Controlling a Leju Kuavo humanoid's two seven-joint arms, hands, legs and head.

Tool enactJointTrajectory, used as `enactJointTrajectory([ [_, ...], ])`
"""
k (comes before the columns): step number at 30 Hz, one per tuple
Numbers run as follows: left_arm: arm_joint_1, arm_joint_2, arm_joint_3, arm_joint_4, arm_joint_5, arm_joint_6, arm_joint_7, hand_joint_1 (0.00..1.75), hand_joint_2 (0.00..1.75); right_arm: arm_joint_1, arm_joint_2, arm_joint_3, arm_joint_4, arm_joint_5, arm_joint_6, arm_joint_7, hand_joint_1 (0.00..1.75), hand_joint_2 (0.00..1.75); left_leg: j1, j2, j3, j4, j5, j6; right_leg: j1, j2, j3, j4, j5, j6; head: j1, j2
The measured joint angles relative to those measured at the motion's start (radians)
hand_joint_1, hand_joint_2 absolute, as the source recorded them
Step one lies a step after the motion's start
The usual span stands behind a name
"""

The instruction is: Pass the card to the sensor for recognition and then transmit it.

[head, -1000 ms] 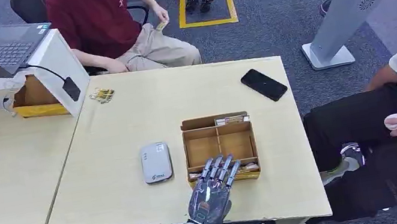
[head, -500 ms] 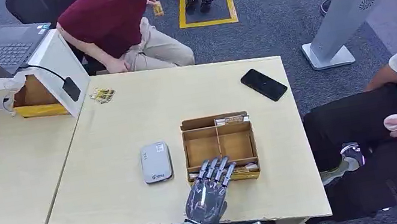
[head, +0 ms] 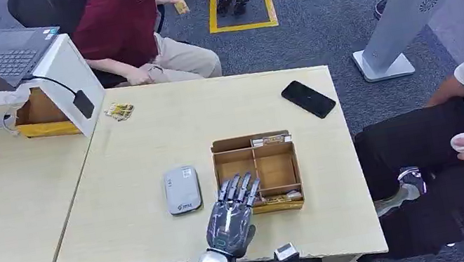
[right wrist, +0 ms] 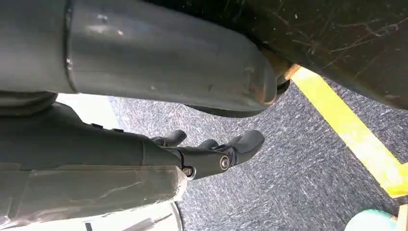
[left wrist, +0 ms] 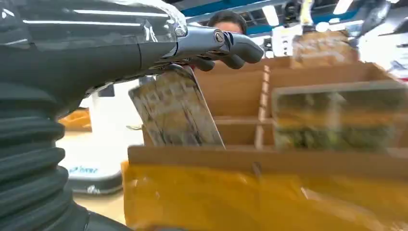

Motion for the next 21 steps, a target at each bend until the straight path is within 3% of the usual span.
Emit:
enactJointTrajectory([
  [5,-0.002,0.0,0.06,-0.018,0.0,0.001,-0.039,0.0,1.75,0.0,0.0,0.0,0.0,0.0,0.0,0.0,0.0,0.0,0.0,0.0,0.0,0.0,0.0,0.0,0.0,0.0,0.0,0.0,0.0,0.0,0.0,0.0],
  [21,-0.002,-0.004,0.078,-0.019,0.0,0.001,-0.064,0.0,1.75,0.0,0.0,0.0,0.0,0.0,0.0,0.0,0.0,0.0,0.0,0.0,0.0,0.0,0.0,0.0,0.0,0.0,0.0,0.0,0.0,0.0,0.0,0.0],
])
